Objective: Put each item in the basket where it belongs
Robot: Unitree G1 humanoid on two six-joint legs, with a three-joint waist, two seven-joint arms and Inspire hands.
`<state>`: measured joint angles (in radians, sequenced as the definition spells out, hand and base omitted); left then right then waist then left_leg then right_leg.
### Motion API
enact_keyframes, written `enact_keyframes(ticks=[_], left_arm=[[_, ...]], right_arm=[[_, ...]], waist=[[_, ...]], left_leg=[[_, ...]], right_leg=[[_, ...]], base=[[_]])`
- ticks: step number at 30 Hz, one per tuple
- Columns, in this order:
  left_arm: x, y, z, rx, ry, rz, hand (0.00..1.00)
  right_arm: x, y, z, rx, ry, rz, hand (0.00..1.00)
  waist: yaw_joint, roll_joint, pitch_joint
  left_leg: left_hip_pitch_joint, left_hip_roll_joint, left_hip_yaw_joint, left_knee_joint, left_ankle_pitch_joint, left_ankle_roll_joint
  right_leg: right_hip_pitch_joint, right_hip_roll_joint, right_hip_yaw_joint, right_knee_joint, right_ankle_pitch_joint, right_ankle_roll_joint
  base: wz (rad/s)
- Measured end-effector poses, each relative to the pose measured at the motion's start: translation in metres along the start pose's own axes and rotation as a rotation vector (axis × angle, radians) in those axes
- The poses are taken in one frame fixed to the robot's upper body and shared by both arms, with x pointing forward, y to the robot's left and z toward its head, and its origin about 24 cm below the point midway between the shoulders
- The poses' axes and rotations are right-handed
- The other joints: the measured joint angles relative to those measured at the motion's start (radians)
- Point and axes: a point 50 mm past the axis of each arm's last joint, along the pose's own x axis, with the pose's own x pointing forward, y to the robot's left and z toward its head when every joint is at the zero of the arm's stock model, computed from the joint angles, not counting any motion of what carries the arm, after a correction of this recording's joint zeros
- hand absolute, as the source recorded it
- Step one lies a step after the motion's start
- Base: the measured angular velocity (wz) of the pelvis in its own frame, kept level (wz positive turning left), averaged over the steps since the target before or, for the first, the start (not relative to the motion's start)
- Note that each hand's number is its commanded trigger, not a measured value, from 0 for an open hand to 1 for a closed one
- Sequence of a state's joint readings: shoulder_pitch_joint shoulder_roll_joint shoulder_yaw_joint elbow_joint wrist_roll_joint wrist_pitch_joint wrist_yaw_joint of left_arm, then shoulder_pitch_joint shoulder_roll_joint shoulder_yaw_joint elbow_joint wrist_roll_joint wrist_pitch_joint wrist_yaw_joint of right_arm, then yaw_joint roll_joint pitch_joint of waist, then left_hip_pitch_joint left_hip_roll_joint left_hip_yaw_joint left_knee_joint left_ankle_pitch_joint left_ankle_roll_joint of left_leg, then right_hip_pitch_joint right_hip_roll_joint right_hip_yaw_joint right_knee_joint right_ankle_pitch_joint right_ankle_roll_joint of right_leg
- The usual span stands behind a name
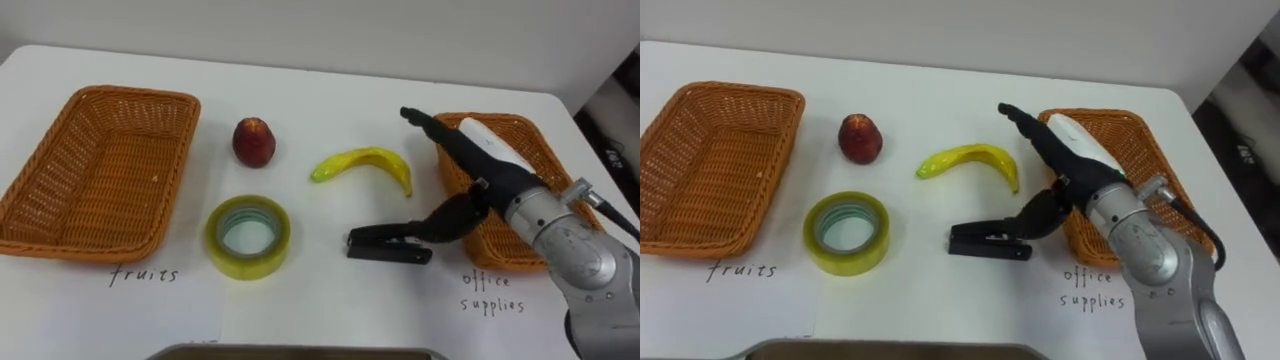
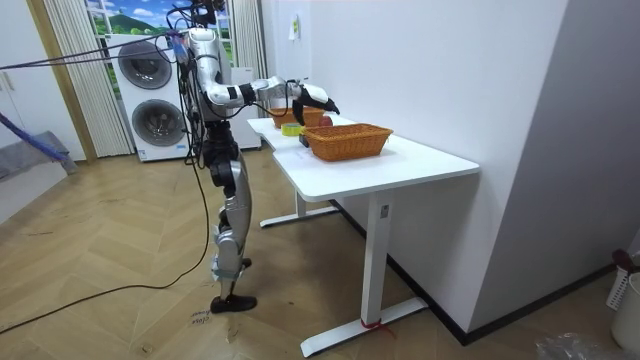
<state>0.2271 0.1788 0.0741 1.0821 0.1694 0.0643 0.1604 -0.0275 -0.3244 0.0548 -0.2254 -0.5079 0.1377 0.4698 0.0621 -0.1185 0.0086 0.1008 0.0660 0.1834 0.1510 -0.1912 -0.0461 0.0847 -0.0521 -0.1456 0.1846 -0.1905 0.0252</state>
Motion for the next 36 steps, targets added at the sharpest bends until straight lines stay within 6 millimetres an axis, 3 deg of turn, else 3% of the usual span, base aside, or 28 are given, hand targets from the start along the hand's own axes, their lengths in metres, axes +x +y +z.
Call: enact_keyframes(ticks=[10, 23, 27, 31, 36], left_arm=[[0.0, 0.003, 0.025, -0.014, -0.101, 0.016, 0.0], [-0.001, 0.002, 0.032, -0.014, -0.127, 0.014, 0.0], [-0.001, 0.002, 0.032, -0.014, -0.128, 0.013, 0.0], [0.0, 0.004, 0.037, -0.017, -0.137, 0.019, 0.0], [0.002, 0.008, 0.039, -0.014, -0.137, 0.032, 0.0]], right_arm=[[0.001, 0.007, -0.006, 0.019, 0.05, 0.079, 0.0], [0.001, 0.011, -0.006, 0.026, 0.06, 0.144, 0.0], [0.002, 0.016, -0.006, -0.016, 0.079, 0.174, 0.0], [0.004, 0.024, -0.004, -0.04, 0.08, 0.224, 0.0], [0.006, 0.035, -0.008, -0.019, 0.1, 0.262, 0.0]], waist=[[0.005, 0.004, -0.0018], [0.029, -0.002, -0.0069], [0.032, -0.004, -0.0049], [0.043, -0.01, 0.0036], [0.061, -0.025, -0.0023]], left_leg=[[-0.002, 0.0, 0.0, -0.004, 0.0, 0.0], [-0.003, 0.0, 0.001, -0.006, 0.0, 0.0], [-0.003, 0.0, 0.001, -0.006, 0.0, 0.0], [-0.007, 0.0, 0.0, -0.004, 0.0, 0.0], [-0.019, -0.001, -0.007, 0.0, 0.0, 0.0]], right_leg=[[-0.002, 0.002, 0.003, 0.002, 0.0, 0.0], [-0.009, 0.001, 0.006, 0.001, 0.0, 0.0], [-0.011, 0.001, 0.006, 0.001, 0.0, 0.0], [-0.014, 0.001, 0.007, 0.003, 0.0, 0.0], [-0.019, 0.001, 0.005, 0.001, 0.001, 0.0]], base=[[0.0], [0.0], [0.0], [0.0], [0.03]])
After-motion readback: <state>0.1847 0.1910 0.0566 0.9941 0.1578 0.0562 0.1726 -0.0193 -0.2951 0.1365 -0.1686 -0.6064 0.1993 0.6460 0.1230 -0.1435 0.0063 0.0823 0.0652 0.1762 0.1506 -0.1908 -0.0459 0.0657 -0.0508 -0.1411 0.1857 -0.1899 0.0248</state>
